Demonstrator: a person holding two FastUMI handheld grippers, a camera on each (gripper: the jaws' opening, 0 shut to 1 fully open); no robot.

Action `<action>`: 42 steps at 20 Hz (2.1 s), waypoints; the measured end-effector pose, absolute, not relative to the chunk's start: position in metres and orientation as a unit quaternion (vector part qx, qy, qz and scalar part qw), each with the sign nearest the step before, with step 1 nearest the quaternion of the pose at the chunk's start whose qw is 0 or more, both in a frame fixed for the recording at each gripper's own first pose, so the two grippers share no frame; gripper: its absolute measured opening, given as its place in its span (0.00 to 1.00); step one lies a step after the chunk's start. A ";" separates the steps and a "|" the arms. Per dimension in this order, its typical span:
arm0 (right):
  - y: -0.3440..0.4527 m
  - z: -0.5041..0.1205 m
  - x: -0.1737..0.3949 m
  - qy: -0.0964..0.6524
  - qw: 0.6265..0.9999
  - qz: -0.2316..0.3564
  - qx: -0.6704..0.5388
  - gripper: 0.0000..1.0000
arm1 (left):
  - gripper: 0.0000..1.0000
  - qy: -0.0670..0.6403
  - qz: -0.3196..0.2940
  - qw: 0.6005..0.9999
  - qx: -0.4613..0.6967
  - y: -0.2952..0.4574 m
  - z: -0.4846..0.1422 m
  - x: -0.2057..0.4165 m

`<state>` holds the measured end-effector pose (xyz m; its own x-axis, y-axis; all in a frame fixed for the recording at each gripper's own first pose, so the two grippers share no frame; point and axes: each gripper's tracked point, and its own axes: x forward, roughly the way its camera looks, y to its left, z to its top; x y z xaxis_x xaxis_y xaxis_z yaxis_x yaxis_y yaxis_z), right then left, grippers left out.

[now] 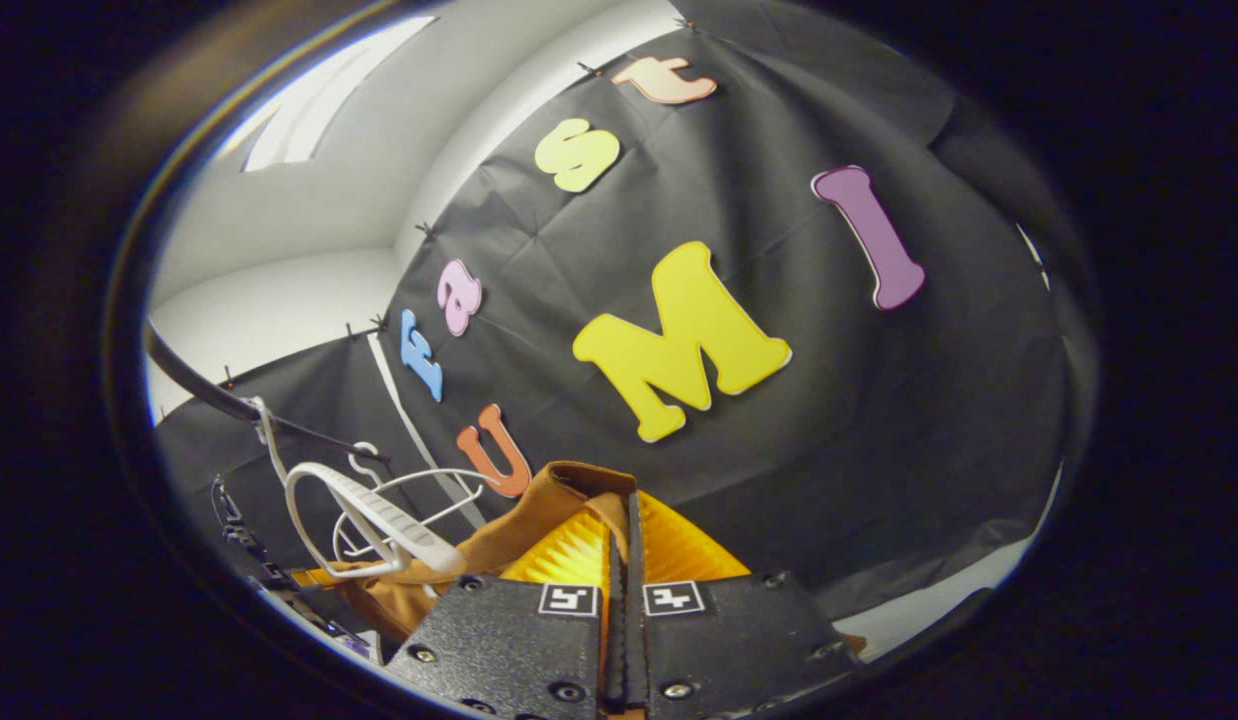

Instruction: Grasp the clothes on the hanger with both hands and then place them into the laundry hamper below.

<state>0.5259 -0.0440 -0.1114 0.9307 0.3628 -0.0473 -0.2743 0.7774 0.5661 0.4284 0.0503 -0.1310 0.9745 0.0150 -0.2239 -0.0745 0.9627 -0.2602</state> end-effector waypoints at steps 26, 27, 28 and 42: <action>0.133 -0.103 0.342 0.146 0.914 0.312 0.216 0.04 | 0.00 0.168 -0.100 0.977 -0.089 -0.097 -0.148 0.316; 0.139 -0.109 0.338 0.153 0.912 0.315 0.215 0.04 | 0.00 0.170 -0.102 0.976 -0.089 -0.100 -0.152 0.313; 0.143 -0.117 0.333 0.162 0.911 0.315 0.212 0.04 | 0.00 0.175 -0.104 0.975 -0.088 -0.104 -0.158 0.309; 0.125 -0.332 0.288 0.392 0.875 0.245 0.145 0.04 | 0.00 0.367 -0.099 0.918 -0.116 -0.144 -0.370 0.232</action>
<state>0.2878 0.1250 -0.3318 0.5716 0.5429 -0.6152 -0.3152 0.8375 0.4463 0.2324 -0.1438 -0.3695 0.7116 -0.2672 -0.6497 0.0970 0.9533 -0.2859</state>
